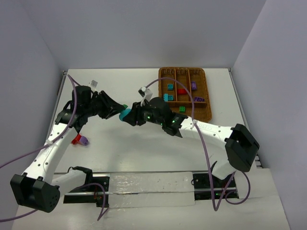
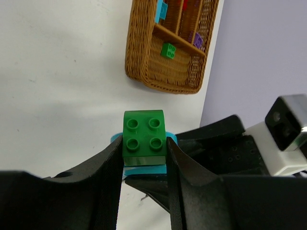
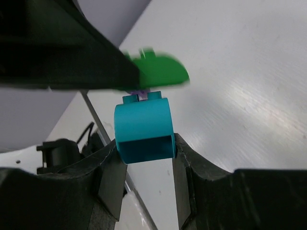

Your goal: Sort the legos into containers by color

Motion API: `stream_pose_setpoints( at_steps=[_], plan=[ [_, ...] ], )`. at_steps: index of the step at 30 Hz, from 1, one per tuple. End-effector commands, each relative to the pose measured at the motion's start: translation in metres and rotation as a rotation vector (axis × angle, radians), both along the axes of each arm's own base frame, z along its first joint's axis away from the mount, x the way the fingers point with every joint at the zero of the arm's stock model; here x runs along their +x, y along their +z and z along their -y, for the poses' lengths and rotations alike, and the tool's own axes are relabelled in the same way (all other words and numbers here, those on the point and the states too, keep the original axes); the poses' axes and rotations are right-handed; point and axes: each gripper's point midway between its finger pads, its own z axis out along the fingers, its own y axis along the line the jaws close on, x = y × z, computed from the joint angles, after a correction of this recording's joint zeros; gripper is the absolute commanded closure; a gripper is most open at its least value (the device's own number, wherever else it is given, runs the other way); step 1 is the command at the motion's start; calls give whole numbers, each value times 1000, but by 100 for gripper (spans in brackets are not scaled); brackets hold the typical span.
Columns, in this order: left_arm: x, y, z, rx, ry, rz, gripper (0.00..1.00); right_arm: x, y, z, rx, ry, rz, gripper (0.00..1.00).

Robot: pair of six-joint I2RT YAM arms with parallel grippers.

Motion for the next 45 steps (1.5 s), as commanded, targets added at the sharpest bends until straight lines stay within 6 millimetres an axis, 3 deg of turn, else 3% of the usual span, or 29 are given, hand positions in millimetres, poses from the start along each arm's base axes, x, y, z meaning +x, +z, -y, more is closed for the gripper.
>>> stream_pose_setpoints(
  at_steps=[1,6,8,11,13,18,22,25,26,28,30,33,36,42,45],
  plan=[
    [17,31,-5,-14,36,100,100,-9,-1,16,-8,-8,17,100],
    [20,15,-11,-17,89,50,100,-12,-9,34,-67,-42,22,100],
    [20,7,-11,-22,100,33,100,-3,-14,49,-106,-119,5,100],
    [19,-1,-11,-27,111,19,100,27,-24,82,-180,-290,-38,100],
    [15,-13,-16,14,148,-2,100,62,-26,118,-197,-448,-95,100],
    [5,-15,-9,28,154,35,100,123,-41,181,-315,-665,-161,100],
    [-2,-18,8,60,110,33,100,162,-35,204,-338,-743,-172,100],
    [-8,-16,29,101,78,61,100,201,-46,215,-355,-796,-197,100],
    [-11,-12,35,106,64,71,100,214,-37,220,-345,-816,-193,100],
    [-12,-15,41,117,47,65,100,234,-55,222,-377,-830,-225,100],
    [-13,-16,45,128,33,60,100,251,-46,225,-366,-846,-218,98],
    [-14,-16,47,135,21,62,100,273,-57,225,-369,-851,-239,93],
    [-16,-16,47,130,13,63,100,294,-66,225,-364,-859,-246,84],
    [-17,-13,48,131,7,69,100,322,-75,215,-364,-835,-254,31],
    [-16,-18,49,140,5,58,100,328,-67,212,-360,-824,-237,20]
  ],
)
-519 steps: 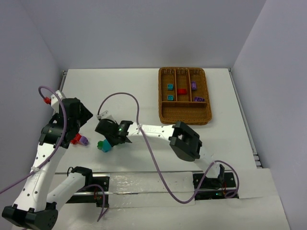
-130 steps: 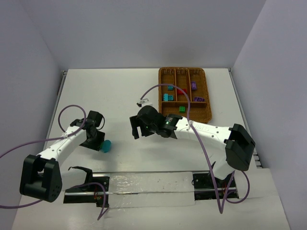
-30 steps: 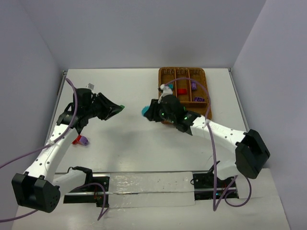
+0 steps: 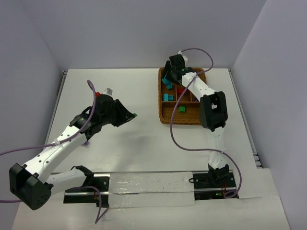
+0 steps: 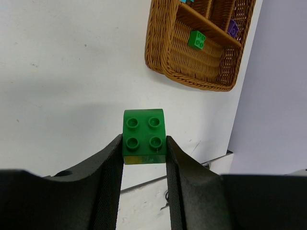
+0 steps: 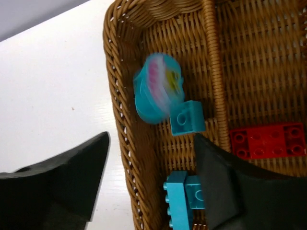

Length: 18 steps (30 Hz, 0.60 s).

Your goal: Sort the legos into containers by color

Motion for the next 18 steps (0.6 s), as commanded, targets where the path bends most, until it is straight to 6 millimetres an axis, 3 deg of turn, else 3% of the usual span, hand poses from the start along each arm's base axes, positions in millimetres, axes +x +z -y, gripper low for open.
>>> stream_pose_setpoints(
  at_steps=[1,5,7,11,12,14,16,17,18],
  plan=[
    [8,21,6,-19,-7,55,100,11,35,-4,7,25,60,18],
    [9,20,15,-31,-42,62,100,0,60,3,-12,32,91,16],
    [15,24,21,-12,-72,72,100,-14,88,11,-16,23,131,16],
    [35,27,40,39,-130,86,100,-58,113,34,-43,-1,155,16],
    [37,15,45,53,-141,57,100,-69,120,40,-48,-11,165,16],
    [53,26,68,57,-187,92,100,-105,137,62,-58,-54,194,15],
    [61,13,93,80,-231,73,100,-140,148,83,-57,-91,226,13],
    [64,7,104,88,-251,65,100,-157,146,93,-59,-108,229,12],
    [66,13,114,78,-270,79,100,-166,135,100,-66,-119,210,12]
  ],
)
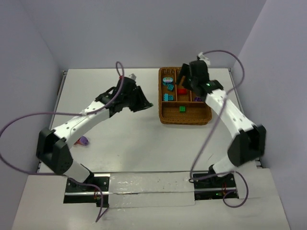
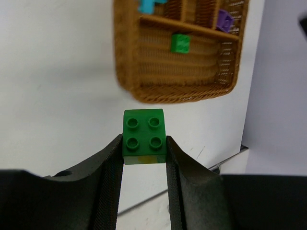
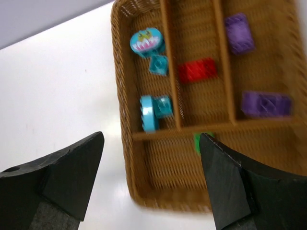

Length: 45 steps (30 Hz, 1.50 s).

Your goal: Sort the legos into containers by color

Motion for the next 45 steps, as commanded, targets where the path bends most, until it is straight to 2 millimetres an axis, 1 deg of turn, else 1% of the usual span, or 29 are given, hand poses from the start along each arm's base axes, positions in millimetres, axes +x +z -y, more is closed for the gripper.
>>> stream_pose_setpoints(
  at_steps=[1,3,4,5,7,9,12,13,14,15,16,17,18,22,25,28,29,30,31,32,33,34,35,36,37,39,40,43,45],
  plan=[
    [18,-1,63,2,-139,43,100,-68,37,55,-3,-117,123,12],
    [26,-19,88,18,-162,19,100,-90,29,70,-3,-146,124,12],
    [29,-24,103,15,-173,15,100,-107,37,81,6,-171,163,12],
    [31,-14,121,-3,-187,39,100,-117,28,87,1,-188,148,12],
    [35,-27,142,18,-199,26,100,-134,32,96,-1,-203,168,12],
    [39,-43,156,55,-194,15,100,-148,28,101,-10,-204,168,12],
    [43,-60,166,78,-188,-2,100,-161,30,105,-15,-203,177,12],
    [44,-63,167,82,-188,-6,96,-164,30,106,-16,-202,176,12],
    [48,-72,166,107,-170,-6,91,-167,31,107,-18,-204,178,12],
    [51,-73,167,113,-163,3,77,-169,32,107,-17,-205,178,12],
    [51,-76,167,117,-163,1,76,-170,33,108,-15,-205,184,12],
    [51,-76,168,121,-165,6,49,-173,35,108,-13,-202,193,12],
    [52,-77,169,123,-165,8,35,-174,36,108,-11,-200,197,12],
    [52,-70,172,113,-176,25,4,-174,37,105,3,-191,199,12],
    [52,-57,167,121,-170,46,1,-173,35,101,17,-175,195,12],
    [49,-39,148,163,-138,87,1,-171,31,97,31,-160,195,12],
    [47,-19,136,166,-119,114,1,-170,30,96,34,-154,192,12],
    [47,-9,125,179,-89,141,1,-170,28,94,37,-149,187,12],
    [45,-2,99,228,-41,158,1,-169,25,92,39,-141,180,12],
    [43,-1,76,275,-5,162,1,-167,22,91,42,-134,175,12],
    [39,-16,61,321,5,131,1,-166,21,89,44,-130,173,12],
    [31,-10,25,371,63,133,2,-166,19,88,48,-124,170,12],
    [34,5,-6,379,135,151,2,-164,17,85,55,-112,171,12],
    [29,3,-47,415,211,119,3,-163,15,81,64,-97,171,12],
    [24,2,-77,435,267,92,3,-161,15,79,72,-90,171,12],
    [4,-23,-154,512,426,-20,6,-158,12,73,91,-68,168,12],
    [-3,-27,-192,527,538,-75,8,-157,12,69,100,-57,171,12],
    [-34,-31,-258,509,769,-143,10,-153,9,60,118,-24,167,12],
    [-46,-33,-287,477,877,-178,13,-151,7,55,122,-8,164,12]
  ],
)
